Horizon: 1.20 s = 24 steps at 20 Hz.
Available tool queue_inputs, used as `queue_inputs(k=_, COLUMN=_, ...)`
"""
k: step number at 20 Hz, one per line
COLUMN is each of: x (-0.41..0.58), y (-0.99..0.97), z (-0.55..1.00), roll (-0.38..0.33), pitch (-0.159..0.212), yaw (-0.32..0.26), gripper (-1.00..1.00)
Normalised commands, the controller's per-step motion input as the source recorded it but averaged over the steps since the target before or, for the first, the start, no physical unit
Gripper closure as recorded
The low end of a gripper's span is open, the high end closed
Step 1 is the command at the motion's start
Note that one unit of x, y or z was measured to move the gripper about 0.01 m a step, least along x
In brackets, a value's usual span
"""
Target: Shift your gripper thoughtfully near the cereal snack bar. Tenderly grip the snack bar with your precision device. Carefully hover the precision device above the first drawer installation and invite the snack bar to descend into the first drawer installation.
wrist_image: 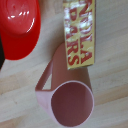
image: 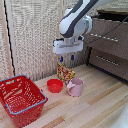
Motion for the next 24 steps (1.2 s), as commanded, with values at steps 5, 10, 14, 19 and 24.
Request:
queue_inputs(k=5, x=0.253, y=-0.17, z=-0.25, roll=-0.008, pitch=0.001, yaw=0.047, gripper=-1.00)
queue_inputs(k=10, x=0.317, y=-0.10, z=-0.30, roll=-0.020, pitch=0.000, yaw=0.081, gripper=-1.00)
queue_inputs(k=14, x=0.347, y=-0.07, z=-0.33, roll=-0.071, pitch=0.014, yaw=0.093, gripper=-1.00)
queue_inputs(k=19, x=0.251, y=-0.03, z=-0.23, roll=-0.066, pitch=0.031, yaw=0.068, gripper=1.00)
queue_inputs(k=24, x=0.070, y=0.02, z=-0.12, roll=-0.025, pitch=0.040, yaw=0.000, gripper=1.00)
